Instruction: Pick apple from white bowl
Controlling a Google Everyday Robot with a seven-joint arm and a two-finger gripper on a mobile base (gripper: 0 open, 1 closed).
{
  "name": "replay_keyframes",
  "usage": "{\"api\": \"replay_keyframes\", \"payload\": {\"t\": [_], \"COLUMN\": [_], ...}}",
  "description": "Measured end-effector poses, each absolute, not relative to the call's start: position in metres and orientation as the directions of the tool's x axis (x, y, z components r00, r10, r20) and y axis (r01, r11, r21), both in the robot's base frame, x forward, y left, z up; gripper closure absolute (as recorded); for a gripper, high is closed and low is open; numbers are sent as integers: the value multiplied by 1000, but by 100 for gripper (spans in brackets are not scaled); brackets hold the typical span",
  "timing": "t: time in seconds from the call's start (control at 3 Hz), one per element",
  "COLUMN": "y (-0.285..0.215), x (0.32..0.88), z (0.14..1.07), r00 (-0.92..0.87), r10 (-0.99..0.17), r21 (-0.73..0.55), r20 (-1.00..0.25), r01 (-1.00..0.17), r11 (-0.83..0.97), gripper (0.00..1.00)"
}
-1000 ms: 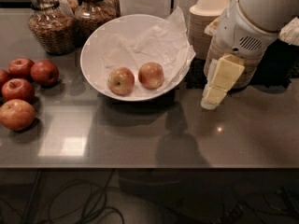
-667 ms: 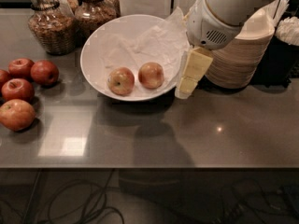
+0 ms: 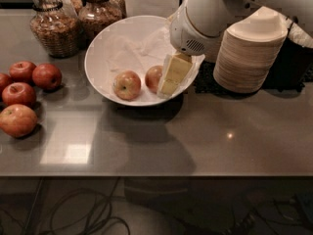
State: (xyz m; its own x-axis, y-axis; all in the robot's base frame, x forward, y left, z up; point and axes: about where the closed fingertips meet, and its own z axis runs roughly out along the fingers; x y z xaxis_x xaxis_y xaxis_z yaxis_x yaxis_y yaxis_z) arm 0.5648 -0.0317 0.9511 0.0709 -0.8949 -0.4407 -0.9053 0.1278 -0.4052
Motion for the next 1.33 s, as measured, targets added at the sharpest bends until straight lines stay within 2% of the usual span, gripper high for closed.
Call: {"api": "replay_keyframes", "payload": {"t": [1.0,1.33], "y": [-3,2], "x": [609,618], "z": [933,925], "r00": [77,54], "r10": [-820,-820], "r21": [-369,-354], "r20": [-568,-570], "r01": [-914,-917], "r11": [170,186], "gripper": [0,0]}}
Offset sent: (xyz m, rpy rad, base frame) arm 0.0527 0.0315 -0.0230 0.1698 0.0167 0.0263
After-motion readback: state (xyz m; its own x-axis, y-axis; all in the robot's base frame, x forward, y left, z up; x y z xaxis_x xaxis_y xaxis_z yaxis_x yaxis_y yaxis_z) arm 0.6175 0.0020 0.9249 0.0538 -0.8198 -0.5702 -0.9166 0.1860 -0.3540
